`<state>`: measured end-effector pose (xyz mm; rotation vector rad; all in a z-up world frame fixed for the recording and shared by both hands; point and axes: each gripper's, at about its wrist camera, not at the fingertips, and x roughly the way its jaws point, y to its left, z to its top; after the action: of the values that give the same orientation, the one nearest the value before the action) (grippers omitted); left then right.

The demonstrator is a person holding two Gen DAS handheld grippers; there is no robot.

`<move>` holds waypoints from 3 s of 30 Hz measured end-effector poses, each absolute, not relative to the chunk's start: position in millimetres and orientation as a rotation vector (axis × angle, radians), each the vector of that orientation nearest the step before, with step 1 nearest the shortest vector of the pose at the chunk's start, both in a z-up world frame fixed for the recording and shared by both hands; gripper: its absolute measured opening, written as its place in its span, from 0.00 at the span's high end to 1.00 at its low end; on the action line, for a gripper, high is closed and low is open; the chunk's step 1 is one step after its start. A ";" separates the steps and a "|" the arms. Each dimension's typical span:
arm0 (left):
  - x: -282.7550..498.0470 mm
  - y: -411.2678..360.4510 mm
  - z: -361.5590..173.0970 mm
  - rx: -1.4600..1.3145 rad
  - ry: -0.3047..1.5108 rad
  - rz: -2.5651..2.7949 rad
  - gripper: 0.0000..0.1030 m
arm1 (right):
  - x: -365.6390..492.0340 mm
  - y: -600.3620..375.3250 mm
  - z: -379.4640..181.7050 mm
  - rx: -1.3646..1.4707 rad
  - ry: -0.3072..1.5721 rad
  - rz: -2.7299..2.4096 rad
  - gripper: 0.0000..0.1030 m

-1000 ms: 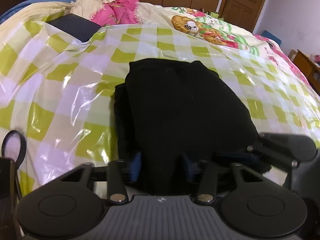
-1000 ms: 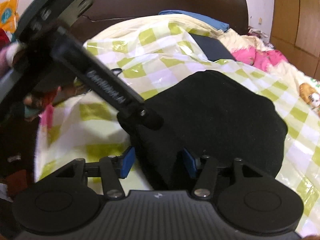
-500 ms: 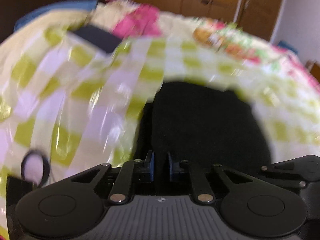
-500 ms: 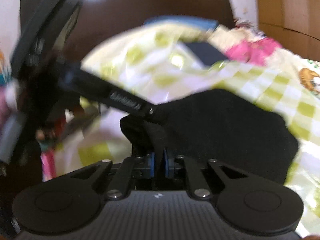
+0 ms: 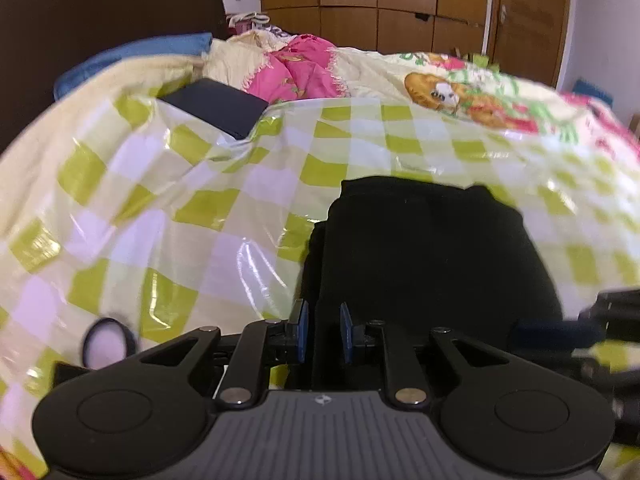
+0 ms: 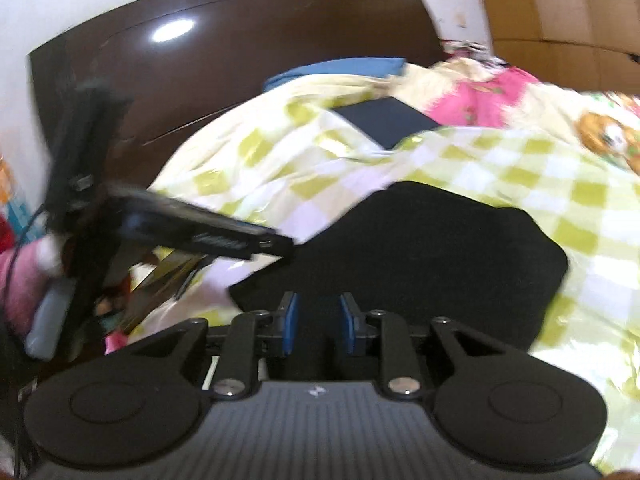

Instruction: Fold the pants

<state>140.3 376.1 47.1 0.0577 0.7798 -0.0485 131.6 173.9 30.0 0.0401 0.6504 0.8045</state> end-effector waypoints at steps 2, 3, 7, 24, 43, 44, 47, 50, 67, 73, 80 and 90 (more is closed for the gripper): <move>142.2 367.3 40.2 0.109 0.808 -0.044 0.68 | 136.3 168.4 25.8 0.058 0.680 0.768 0.74; 144.9 363.5 34.6 0.131 0.829 -0.041 0.67 | 136.6 165.4 24.9 0.064 0.679 0.750 0.74; 154.0 359.5 20.4 0.155 0.857 -0.030 0.65 | 142.2 150.2 18.7 0.068 0.709 0.656 0.73; 151.0 352.6 29.3 0.102 0.870 0.021 0.63 | 136.7 161.8 15.0 0.009 0.777 0.695 0.78; 76.5 310.3 54.4 0.057 0.860 0.039 0.47 | 96.7 123.7 37.1 0.141 0.808 0.609 0.76; 72.9 308.1 54.9 0.053 0.858 0.040 0.44 | 94.7 122.1 37.7 0.150 0.810 0.609 0.76; 61.6 300.3 56.5 0.054 0.857 0.041 0.38 | 88.2 117.4 41.0 0.168 0.810 0.596 0.75; 50.8 291.6 57.1 0.056 0.862 0.034 0.35 | 80.4 112.9 43.7 0.175 0.807 0.583 0.72; 9.3 271.0 65.0 0.154 0.830 0.018 0.13 | 40.4 109.1 45.1 0.210 0.830 0.494 0.59; 5.6 283.7 59.5 0.135 0.842 0.018 0.10 | 29.0 117.1 44.4 0.194 0.827 0.459 0.59; -4.0 306.4 58.2 0.095 0.833 0.034 0.09 | 22.6 130.0 37.6 0.181 0.856 0.435 0.59; -9.7 313.1 53.3 0.096 0.834 -0.014 0.09 | 14.5 145.5 37.6 0.170 0.864 0.428 0.59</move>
<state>-9.7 313.1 53.3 0.0965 0.8338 -0.0135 14.5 145.5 37.6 0.1698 0.8642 0.4281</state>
